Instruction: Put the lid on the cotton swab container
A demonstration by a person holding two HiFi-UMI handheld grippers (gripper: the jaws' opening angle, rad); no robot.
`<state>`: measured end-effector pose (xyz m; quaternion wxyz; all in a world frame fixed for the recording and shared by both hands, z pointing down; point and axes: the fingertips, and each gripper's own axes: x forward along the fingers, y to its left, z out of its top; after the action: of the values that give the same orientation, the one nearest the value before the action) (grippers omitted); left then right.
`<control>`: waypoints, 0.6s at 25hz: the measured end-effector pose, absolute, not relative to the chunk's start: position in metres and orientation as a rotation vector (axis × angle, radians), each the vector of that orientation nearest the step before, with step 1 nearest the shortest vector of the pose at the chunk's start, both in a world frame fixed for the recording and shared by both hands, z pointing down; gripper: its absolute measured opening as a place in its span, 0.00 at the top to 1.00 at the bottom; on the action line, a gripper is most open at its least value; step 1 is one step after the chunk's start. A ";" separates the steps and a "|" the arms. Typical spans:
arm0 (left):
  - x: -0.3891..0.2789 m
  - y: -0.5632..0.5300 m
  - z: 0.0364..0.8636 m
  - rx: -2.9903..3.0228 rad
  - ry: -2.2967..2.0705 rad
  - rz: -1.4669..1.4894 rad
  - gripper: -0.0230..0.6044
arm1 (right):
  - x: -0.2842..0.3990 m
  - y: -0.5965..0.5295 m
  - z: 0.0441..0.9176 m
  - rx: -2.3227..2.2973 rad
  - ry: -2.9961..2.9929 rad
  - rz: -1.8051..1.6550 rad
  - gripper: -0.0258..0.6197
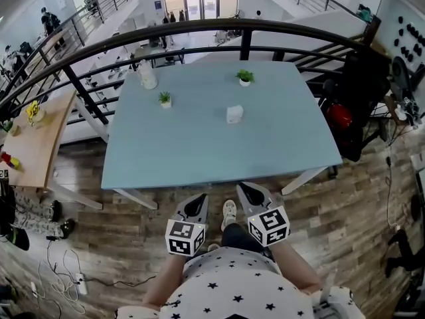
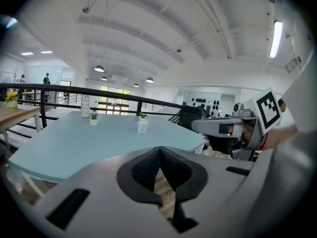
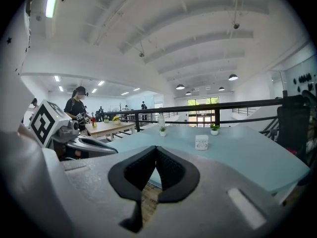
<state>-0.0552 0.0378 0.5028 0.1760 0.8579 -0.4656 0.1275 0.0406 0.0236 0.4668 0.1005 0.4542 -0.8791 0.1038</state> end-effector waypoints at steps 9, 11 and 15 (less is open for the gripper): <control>-0.055 0.045 0.498 2.420 -1.340 0.332 0.96 | 0.040 0.033 0.465 1.341 -2.604 0.278 0.95; -0.057 0.045 0.498 2.418 -1.343 0.330 0.96 | 0.040 0.034 0.464 1.343 -2.605 0.276 0.95; -0.059 0.045 0.498 2.414 -1.343 0.329 0.96 | 0.040 0.034 0.462 1.351 -2.612 0.284 0.95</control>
<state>-0.0588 0.0446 0.4976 0.1788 0.8537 -0.4750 0.1163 0.0397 0.0341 0.4621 0.0935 0.4552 -0.8803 0.0955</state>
